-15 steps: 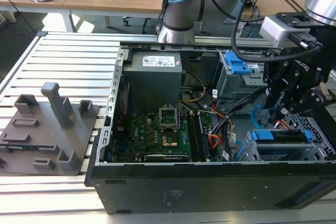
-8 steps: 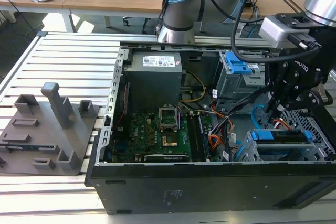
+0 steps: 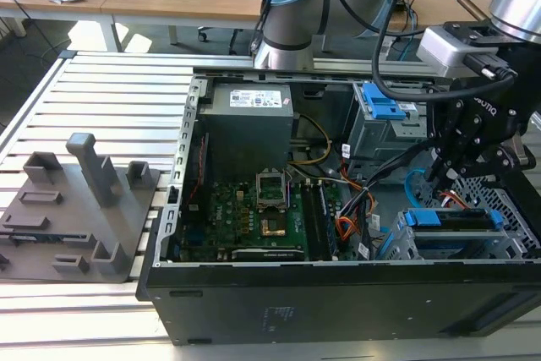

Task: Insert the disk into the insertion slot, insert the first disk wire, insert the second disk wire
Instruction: 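Insert the second disk wire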

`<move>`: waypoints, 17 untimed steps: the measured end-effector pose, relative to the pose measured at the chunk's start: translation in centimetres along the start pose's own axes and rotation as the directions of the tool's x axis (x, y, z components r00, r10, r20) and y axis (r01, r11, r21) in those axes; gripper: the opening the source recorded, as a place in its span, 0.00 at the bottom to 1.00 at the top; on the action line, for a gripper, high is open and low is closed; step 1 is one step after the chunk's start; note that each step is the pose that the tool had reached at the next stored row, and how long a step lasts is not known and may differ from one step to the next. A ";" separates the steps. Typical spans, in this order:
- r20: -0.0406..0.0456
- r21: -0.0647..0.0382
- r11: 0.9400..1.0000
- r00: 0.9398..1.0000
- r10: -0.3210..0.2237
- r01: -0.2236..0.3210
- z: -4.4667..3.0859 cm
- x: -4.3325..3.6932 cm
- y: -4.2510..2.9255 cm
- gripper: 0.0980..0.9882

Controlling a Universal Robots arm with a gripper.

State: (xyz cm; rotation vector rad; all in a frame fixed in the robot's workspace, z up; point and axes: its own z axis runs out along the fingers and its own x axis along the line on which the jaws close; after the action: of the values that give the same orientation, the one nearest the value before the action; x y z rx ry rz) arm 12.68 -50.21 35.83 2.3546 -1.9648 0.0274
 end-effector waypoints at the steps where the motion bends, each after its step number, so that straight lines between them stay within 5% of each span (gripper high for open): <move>1: 0.000 0.000 1.000 1.000 0.001 -0.001 0.00 0.00 0.00 0.07; 8: 0.004 -0.005 0.997 0.997 0.080 -0.080 0.02 0.01 0.01 0.07; 17: 0.005 -0.008 0.992 0.992 0.129 -0.129 0.22 1.57 0.28 0.07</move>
State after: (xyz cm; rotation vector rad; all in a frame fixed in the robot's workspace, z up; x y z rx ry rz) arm 12.69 -51.82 35.72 2.2214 -2.1128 0.0199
